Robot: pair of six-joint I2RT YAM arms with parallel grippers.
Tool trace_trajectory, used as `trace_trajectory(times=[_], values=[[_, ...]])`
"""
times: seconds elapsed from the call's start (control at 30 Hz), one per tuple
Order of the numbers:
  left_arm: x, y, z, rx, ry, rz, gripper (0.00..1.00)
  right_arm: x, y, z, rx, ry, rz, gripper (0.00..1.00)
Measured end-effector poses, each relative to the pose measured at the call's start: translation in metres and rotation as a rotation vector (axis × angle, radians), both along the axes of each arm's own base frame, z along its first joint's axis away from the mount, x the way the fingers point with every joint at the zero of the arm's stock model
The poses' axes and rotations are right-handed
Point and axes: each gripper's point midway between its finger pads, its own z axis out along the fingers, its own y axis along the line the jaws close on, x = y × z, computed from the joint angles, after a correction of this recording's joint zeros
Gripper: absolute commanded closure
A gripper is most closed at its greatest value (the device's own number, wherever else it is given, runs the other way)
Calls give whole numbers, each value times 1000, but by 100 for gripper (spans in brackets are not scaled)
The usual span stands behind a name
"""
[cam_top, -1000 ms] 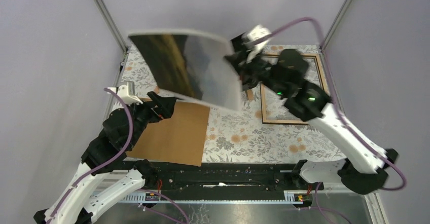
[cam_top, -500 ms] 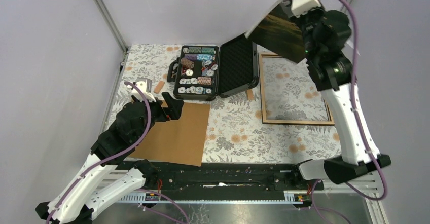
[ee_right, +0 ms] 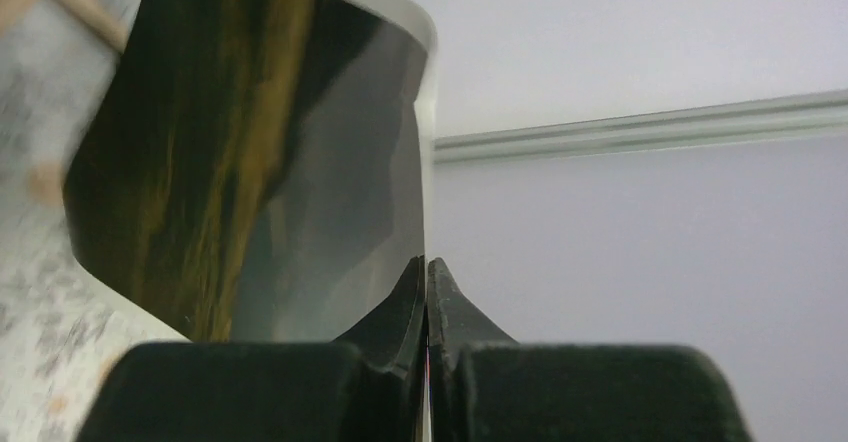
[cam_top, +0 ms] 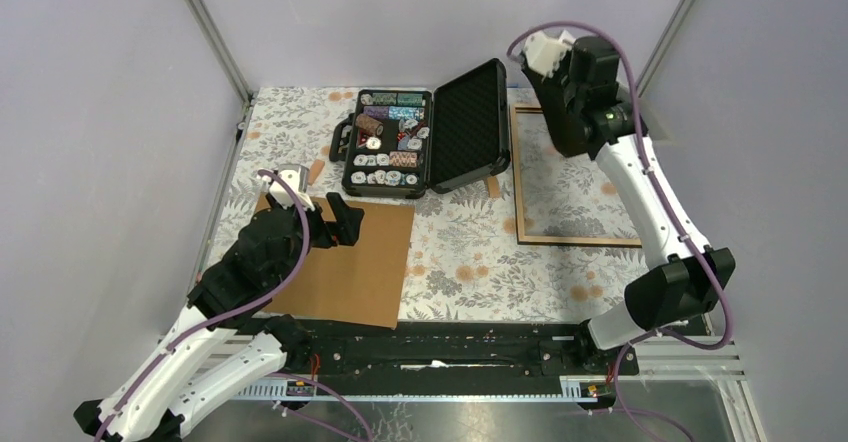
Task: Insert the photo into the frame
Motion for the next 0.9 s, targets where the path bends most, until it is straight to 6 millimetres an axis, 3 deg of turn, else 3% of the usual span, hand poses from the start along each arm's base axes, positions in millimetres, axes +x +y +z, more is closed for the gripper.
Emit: trace_trajectory(times=[0.1,0.2,0.3,0.37,0.53,0.6,0.8,0.9], values=[[-1,0,-1,3,0,-5,1,-5,-3,-55,-64,123,4,100],[-1,-1,-1,0,-3,-11,1,-25,-3,-118,-97,268,43,100],[-2,-3,-3,-5,-3,-25,1,-52,4,-146,-83,324,130,100],[-3,-5,-5,-6,2,-36,1,-67,10,-144,-58,306,188,100],[-4,-6,-6,-9,2,-42,1,-92,32,-101,-19,189,354,100],[-4,-6,-6,-9,2,-42,1,-101,39,-98,-30,195,414,100],[-5,-5,-6,-13,-3,-42,1,-128,44,-142,-91,357,515,100],[-5,-5,-6,-12,-2,-42,1,-154,38,-170,-105,448,531,100]])
